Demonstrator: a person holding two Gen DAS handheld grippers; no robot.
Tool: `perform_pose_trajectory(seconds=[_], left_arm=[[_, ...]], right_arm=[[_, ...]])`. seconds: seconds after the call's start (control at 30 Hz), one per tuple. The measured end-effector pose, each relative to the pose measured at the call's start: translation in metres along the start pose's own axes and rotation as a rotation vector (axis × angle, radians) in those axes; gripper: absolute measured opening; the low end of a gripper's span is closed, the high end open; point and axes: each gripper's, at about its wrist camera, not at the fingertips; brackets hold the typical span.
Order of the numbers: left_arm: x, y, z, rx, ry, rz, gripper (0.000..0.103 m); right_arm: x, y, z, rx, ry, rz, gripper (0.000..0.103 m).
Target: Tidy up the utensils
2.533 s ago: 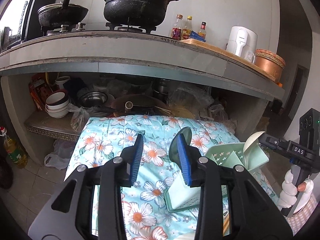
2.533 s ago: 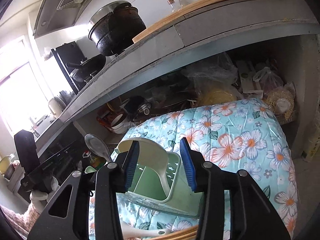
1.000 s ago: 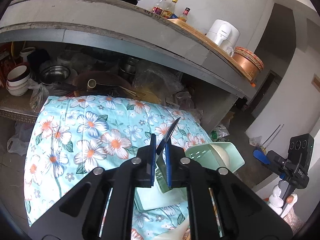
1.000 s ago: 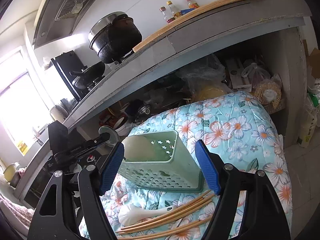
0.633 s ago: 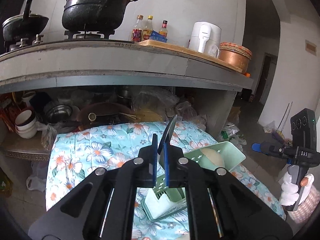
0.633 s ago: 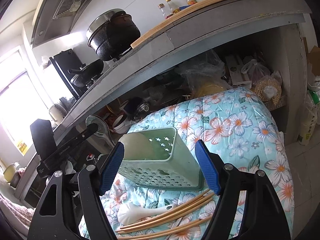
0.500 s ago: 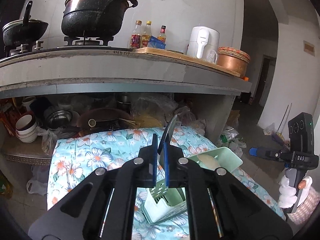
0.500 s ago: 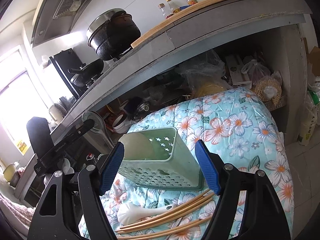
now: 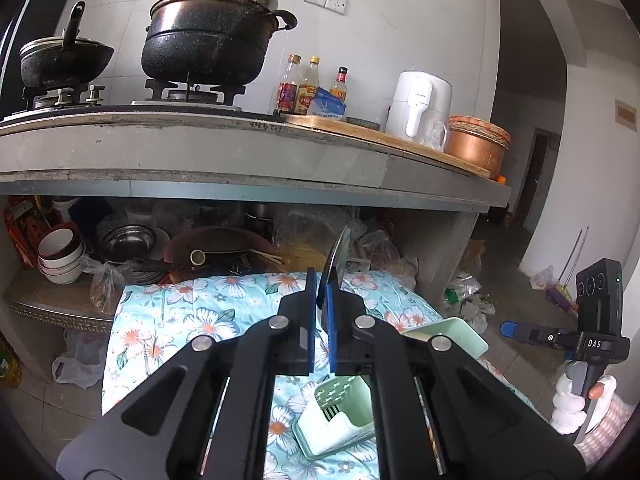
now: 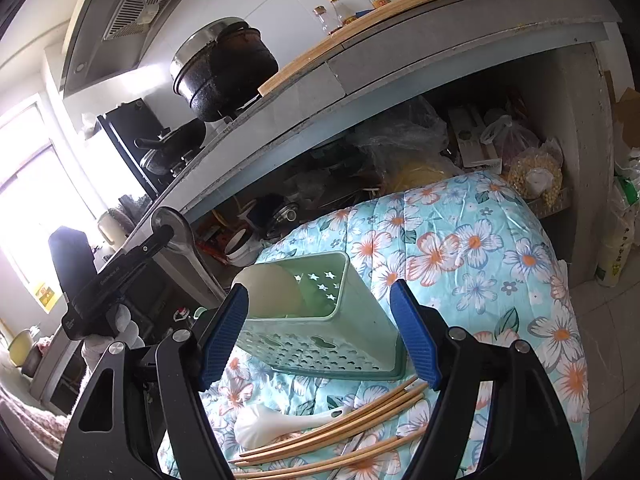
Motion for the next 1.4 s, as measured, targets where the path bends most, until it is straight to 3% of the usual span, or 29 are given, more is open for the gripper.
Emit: perform_pose_trajectory(seconds=[0.33, 0.8, 1.07, 1.27, 1.4], left_arm=[[-0.029, 0.025, -0.009, 0.033, -0.012, -0.137, 0.004], [-0.021, 0.027, -0.009, -0.031, -0.058, -0.117, 0.004], [-0.023, 0.045, -0.013, -0.02, -0.073, -0.144, 0.004], [-0.018, 0.05, -0.005, -0.02, -0.046, -0.107, 0.007], [-0.014, 0.051, -0.007, 0.033, 0.01, -0.075, 0.01]], right_arm=[[0.003, 0.001, -0.001, 0.008, -0.006, 0.005, 0.072], [0.005, 0.003, -0.005, 0.018, -0.014, 0.003, 0.072], [0.005, 0.004, -0.008, 0.025, -0.017, 0.001, 0.072], [0.005, 0.004, -0.008, 0.025, -0.017, 0.002, 0.072], [0.005, 0.004, -0.009, 0.026, -0.022, -0.002, 0.072]])
Point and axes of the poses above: each gripper's, at about its wrist camera, not at the fingertips, and z roughly against the way its jaws point, x to its left, y to its underside, and after that the axes turned 12 degrees about z, right-handed
